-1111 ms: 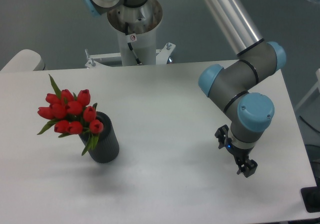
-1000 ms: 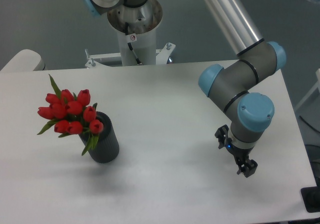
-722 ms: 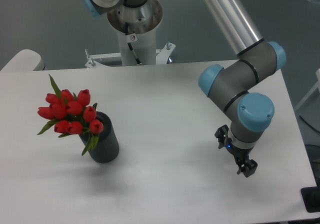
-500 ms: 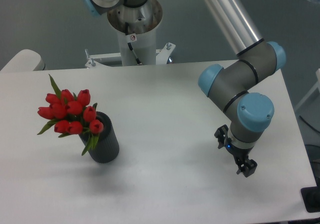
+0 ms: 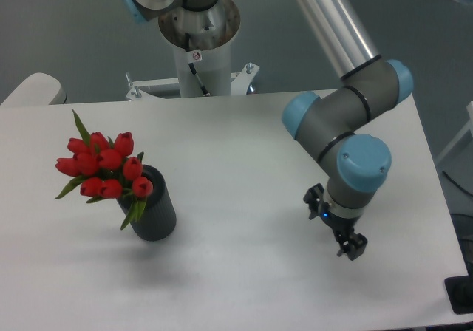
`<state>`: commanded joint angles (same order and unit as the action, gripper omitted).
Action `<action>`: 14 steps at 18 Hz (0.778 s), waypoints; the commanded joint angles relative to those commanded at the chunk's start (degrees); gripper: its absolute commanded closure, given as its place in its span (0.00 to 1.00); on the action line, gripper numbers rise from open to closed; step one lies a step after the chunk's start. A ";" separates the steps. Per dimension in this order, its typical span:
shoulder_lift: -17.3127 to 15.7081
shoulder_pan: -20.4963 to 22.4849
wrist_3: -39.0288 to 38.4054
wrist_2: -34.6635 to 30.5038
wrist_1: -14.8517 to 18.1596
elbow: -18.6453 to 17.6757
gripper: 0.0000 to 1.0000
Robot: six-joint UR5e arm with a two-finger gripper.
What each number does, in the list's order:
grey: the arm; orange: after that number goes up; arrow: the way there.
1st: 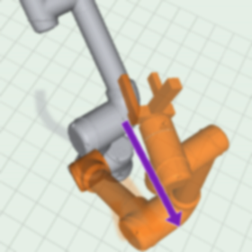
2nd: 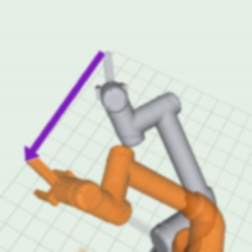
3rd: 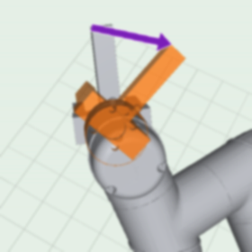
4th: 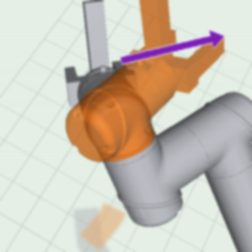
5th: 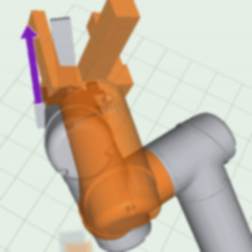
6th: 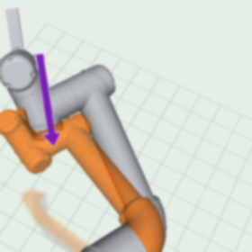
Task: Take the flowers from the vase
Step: 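Move the open gripper toward the red tulip stems above the vase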
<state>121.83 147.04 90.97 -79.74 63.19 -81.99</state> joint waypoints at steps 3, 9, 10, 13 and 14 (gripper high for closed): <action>-3.51 0.26 -0.62 6.60 -0.17 -3.60 0.00; -10.37 1.58 -0.70 22.51 0.00 -11.07 0.00; -11.08 1.93 -0.70 24.35 0.00 -12.48 0.00; -14.41 2.55 -0.70 28.76 0.18 -16.08 0.00; -15.90 2.72 -0.70 29.29 0.26 -17.40 0.00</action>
<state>105.92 149.76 90.26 -50.45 63.46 -99.39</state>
